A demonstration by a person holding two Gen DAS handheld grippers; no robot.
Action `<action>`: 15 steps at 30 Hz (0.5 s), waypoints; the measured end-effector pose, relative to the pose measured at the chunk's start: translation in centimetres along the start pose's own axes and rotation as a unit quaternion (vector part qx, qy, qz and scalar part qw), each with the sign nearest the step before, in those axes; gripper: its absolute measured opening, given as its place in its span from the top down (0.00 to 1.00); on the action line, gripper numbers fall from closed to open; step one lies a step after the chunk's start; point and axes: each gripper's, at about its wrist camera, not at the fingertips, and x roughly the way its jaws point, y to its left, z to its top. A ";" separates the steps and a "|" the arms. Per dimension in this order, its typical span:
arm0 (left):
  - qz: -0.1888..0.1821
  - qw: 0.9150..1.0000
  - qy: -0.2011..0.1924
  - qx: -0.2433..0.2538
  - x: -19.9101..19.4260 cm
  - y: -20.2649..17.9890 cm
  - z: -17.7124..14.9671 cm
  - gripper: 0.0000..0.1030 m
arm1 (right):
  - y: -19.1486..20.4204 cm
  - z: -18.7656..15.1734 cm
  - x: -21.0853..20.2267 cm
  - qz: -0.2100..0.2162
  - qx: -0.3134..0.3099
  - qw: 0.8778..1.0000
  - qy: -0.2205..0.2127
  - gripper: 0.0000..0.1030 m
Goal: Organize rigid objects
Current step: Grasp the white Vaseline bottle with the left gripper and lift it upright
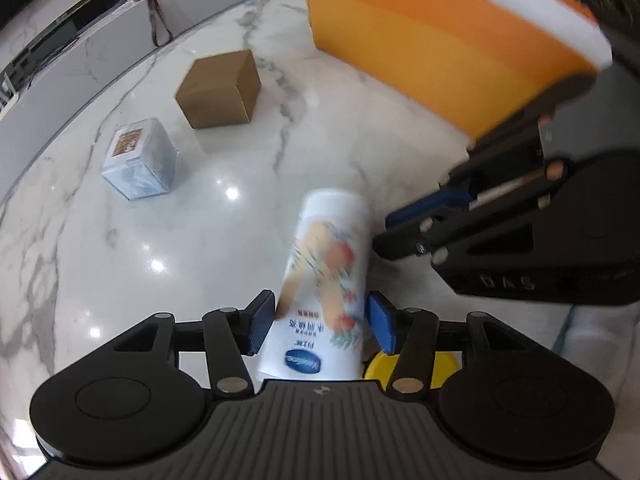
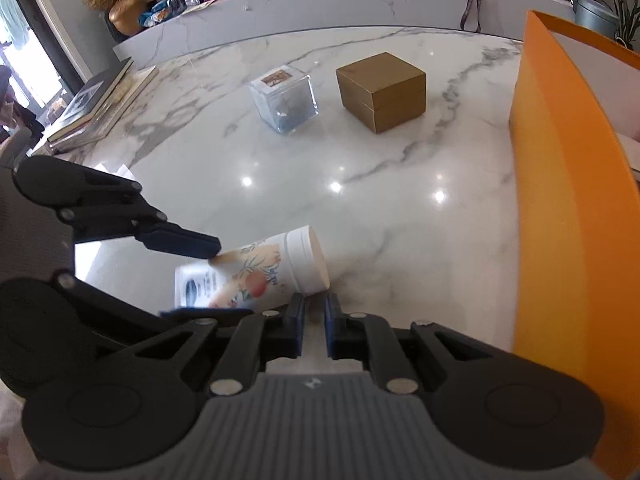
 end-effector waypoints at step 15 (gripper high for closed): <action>-0.013 0.996 -0.005 -0.084 -1.8 1.5 0.7 0.50 | -1.0 0.5 -0.1 0.026 0.042 0.999 -0.020 0.90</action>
